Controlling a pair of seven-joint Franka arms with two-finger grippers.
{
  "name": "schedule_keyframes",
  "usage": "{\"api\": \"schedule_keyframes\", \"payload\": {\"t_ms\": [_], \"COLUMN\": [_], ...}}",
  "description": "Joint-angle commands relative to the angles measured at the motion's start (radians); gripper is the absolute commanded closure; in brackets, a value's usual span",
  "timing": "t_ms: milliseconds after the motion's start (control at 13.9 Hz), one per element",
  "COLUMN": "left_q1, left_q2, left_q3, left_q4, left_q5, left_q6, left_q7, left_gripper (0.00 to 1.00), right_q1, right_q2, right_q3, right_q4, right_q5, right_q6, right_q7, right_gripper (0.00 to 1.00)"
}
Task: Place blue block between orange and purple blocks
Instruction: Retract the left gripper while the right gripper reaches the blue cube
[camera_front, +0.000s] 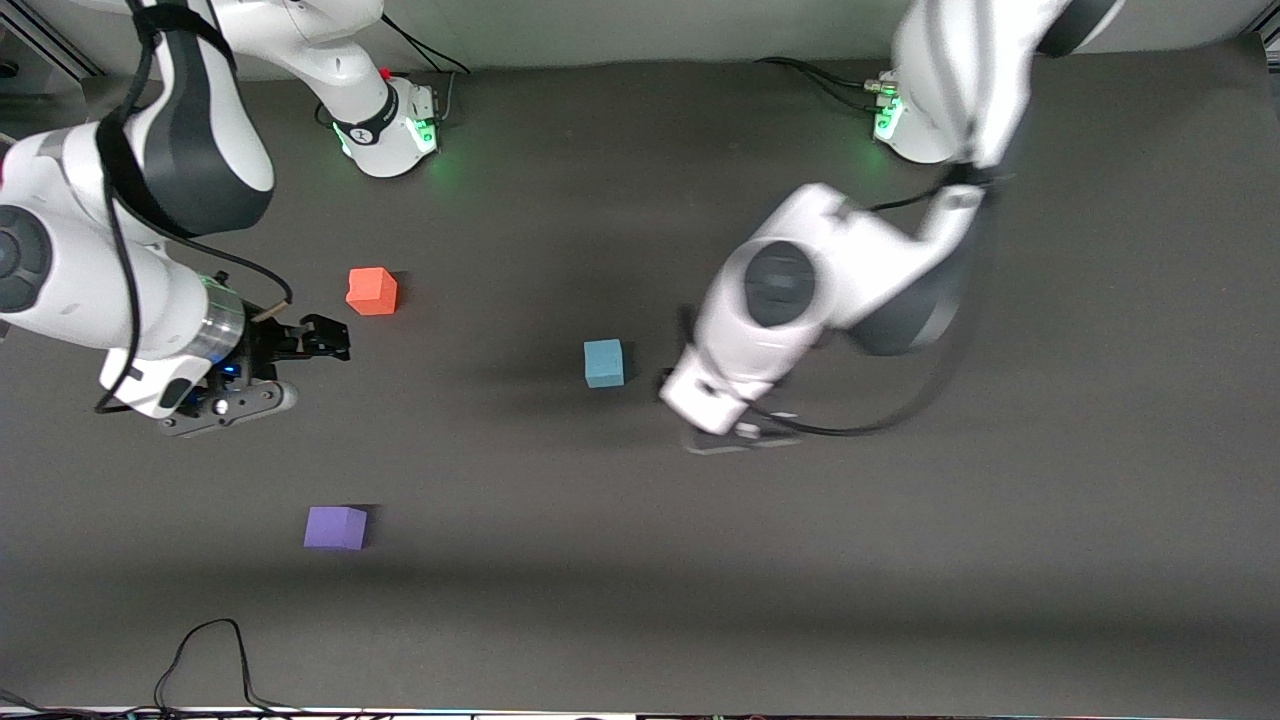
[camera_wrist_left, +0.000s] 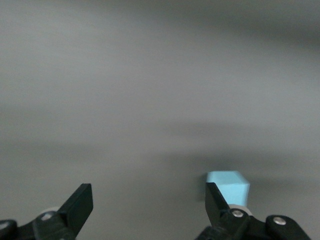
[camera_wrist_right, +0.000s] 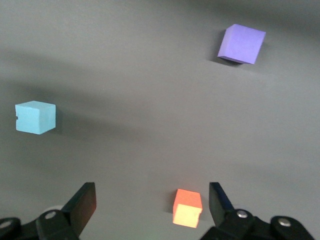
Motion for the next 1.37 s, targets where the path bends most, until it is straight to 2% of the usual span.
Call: {"api": "schedule_keyframes", "payload": {"t_ms": [0, 288, 432, 864, 1008, 1153, 1297], "left_q1": [0.19, 0.377, 0.445, 0.555, 0.587, 0.577, 0.438], "left_q2": [-0.253, -0.385, -0.424, -0.531, -0.549, -0.563, -0.574], "left_q3": [-0.022, -0.011, -0.011, -0.01, -0.011, 0.014, 0.135], "left_q4": [-0.287, -0.324, -0.333, -0.404, -0.407, -0.402, -0.393], "left_q5": [-0.057, -0.04, -0.04, -0.017, -0.017, -0.019, -0.019], "left_q6": [-0.042, -0.197, -0.236, -0.23, -0.23, -0.233, -0.242], "left_q7": [0.197, 0.388, 0.498, 0.647, 0.692, 0.704, 0.703], "left_gripper": [0.0, 0.0, 0.0, 0.0, 0.0, 0.0, 0.0], "right_q1": [0.109, 0.251, 0.33, 0.439, 0.443, 0.446, 0.472], "right_q2": [0.025, 0.088, 0.114, 0.251, 0.29, 0.329, 0.361], "right_q3": [-0.01, -0.008, -0.01, -0.01, -0.008, -0.008, -0.008], "right_q4": [0.009, 0.018, 0.018, 0.038, 0.037, 0.037, 0.034], "right_q5": [0.011, 0.014, 0.065, 0.073, 0.077, 0.078, 0.077], "right_q6": [0.031, 0.077, 0.109, 0.232, 0.287, 0.343, 0.376], "right_q7": [0.199, 0.404, 0.514, 0.669, 0.69, 0.729, 0.746], "right_gripper": [0.0, 0.0, 0.0, 0.0, 0.0, 0.0, 0.0]}}
